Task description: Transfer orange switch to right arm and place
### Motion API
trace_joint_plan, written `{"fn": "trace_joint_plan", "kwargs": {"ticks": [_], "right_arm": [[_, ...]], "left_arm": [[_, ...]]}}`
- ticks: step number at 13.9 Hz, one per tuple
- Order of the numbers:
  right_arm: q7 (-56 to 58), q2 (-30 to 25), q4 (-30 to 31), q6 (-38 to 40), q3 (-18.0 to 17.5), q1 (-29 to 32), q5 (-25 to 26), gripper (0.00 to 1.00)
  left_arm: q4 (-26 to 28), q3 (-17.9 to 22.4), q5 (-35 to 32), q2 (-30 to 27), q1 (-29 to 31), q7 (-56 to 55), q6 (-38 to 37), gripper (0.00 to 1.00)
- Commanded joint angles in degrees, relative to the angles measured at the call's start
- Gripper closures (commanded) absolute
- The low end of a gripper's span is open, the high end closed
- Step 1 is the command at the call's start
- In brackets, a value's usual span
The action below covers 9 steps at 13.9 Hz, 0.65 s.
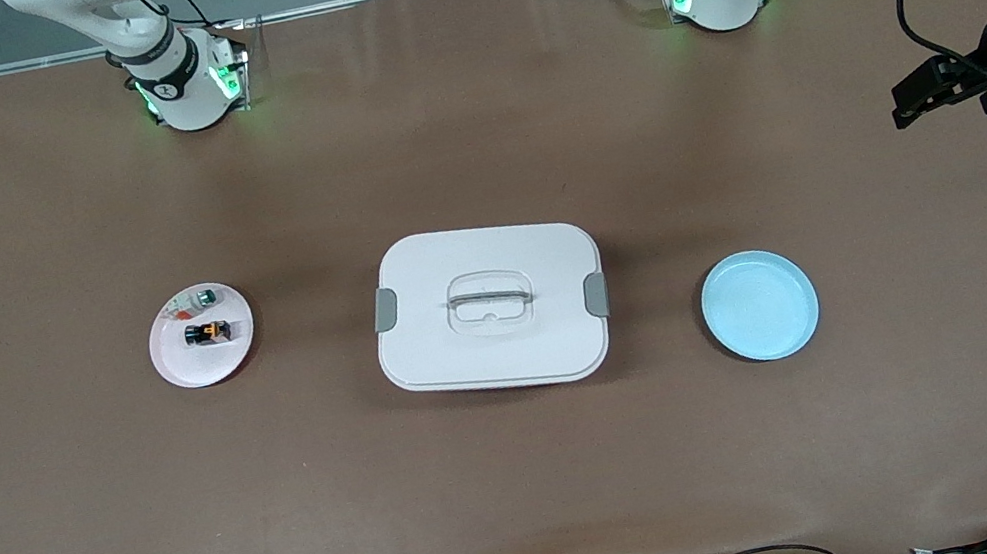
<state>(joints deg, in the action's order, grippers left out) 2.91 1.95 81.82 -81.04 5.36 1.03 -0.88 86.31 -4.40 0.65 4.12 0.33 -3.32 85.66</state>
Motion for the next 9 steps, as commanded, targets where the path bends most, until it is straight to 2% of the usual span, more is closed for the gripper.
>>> {"fn": "trace_joint_plan", "kwargs": {"ticks": [1, 5, 9], "right_arm": [[-0.3, -1.3, 1.1, -0.5, 1.0, -1.2, -0.4, 0.0], [-0.3, -1.5, 1.1, -2.5, 0.9, -1.2, -2.9, 0.0], [-0.1, -1.6, 1.1, -2.9, 0.6, -1.4, -2.9, 0.0]], "left_arm": [[-1.6, -0.3, -1.3, 0.5, -0.1, 0.7, -1.3, 0.0], [-1.6, -0.3, -1.3, 0.5, -0.1, 0.7, -1.3, 0.0], [-1.7, -0.3, -1.3, 0.5, -0.1, 0.7, -1.3, 0.0]]}}
